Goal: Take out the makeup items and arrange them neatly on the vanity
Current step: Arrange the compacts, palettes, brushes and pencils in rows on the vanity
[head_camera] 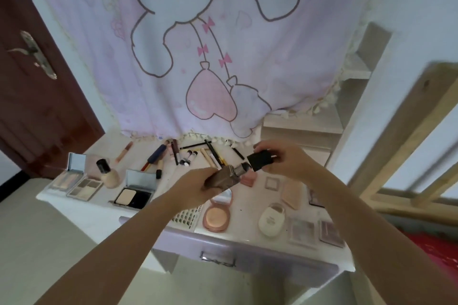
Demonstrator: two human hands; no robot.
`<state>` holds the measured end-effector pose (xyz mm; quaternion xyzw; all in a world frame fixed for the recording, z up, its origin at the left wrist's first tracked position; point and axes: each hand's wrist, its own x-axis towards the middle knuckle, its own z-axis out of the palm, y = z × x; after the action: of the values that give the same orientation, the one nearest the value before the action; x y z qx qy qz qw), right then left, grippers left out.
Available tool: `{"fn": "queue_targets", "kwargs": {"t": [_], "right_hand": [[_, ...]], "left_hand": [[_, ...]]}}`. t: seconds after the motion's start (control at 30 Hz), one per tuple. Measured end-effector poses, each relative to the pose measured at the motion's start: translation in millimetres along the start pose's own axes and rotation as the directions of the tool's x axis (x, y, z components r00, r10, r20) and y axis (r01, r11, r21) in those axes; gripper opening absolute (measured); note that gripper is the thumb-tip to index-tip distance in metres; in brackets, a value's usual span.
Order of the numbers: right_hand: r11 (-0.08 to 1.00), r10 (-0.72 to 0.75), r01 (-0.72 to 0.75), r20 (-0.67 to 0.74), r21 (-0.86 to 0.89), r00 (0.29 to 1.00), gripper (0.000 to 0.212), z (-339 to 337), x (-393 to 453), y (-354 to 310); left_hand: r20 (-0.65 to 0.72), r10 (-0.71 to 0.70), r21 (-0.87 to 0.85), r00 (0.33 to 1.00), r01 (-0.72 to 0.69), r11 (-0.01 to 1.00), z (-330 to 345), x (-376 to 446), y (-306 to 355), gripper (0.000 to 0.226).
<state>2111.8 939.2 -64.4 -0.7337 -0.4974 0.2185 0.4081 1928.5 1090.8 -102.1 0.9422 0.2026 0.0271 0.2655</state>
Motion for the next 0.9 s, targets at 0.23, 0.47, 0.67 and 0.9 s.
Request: {"fn": "queue_targets", "kwargs": {"t": [0.23,0.47,0.67,0.9], "right_hand": [[0.994,-0.112,0.112,0.202,0.010,0.973,0.047,-11.1,34.8,34.7],[0.994,-0.085,0.104,0.381,-0.029,0.920,0.048,12.4,52.4,75.2],[0.995,-0.078,0.099,0.554,-0.008,0.829,0.049,31.9,47.3,100.0],[0.999,0.035,-0.052,0.578,0.012,0.815,0.073,27.9,35.3,133.4]], "left_hand": [[0.060,-0.091,-0.087,0.994,0.096,0.992,19.3,31.9,5.1,0.011],[0.202,-0.260,-0.187,0.944,0.298,0.936,46.4,39.0,3.3,0.032],[0.288,-0.347,-0.219,0.892,0.415,0.883,92.0,38.7,-3.5,0.035],[0.253,-0.376,-0.291,0.891,0.441,0.849,140.6,54.7,0.5,0.022]]}}
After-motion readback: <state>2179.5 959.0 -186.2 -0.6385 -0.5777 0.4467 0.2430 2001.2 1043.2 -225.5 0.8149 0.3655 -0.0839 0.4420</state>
